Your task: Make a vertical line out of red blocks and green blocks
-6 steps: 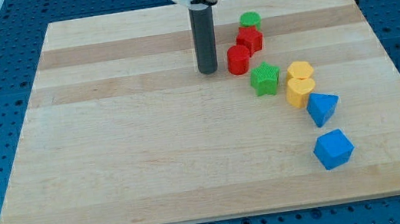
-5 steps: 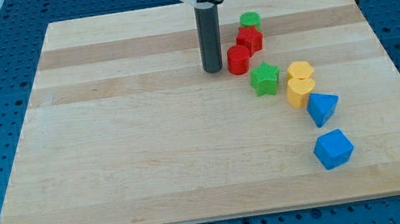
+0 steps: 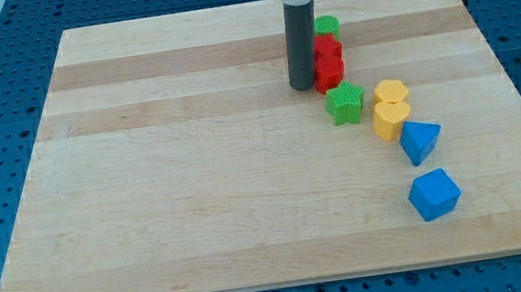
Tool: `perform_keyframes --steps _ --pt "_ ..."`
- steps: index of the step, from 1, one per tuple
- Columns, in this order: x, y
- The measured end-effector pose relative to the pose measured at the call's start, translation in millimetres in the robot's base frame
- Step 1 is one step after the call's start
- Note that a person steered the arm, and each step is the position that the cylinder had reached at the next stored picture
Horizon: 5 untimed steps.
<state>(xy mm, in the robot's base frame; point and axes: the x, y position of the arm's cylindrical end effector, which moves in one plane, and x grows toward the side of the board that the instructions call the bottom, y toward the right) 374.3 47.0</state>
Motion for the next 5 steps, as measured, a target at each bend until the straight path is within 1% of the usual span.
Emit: perform_keyframes --steps 1,2,3,4,5 --pt "4 -15" --pt "33 -36" --pt "82 -36" --pt "108 -22" --pt "109 10"
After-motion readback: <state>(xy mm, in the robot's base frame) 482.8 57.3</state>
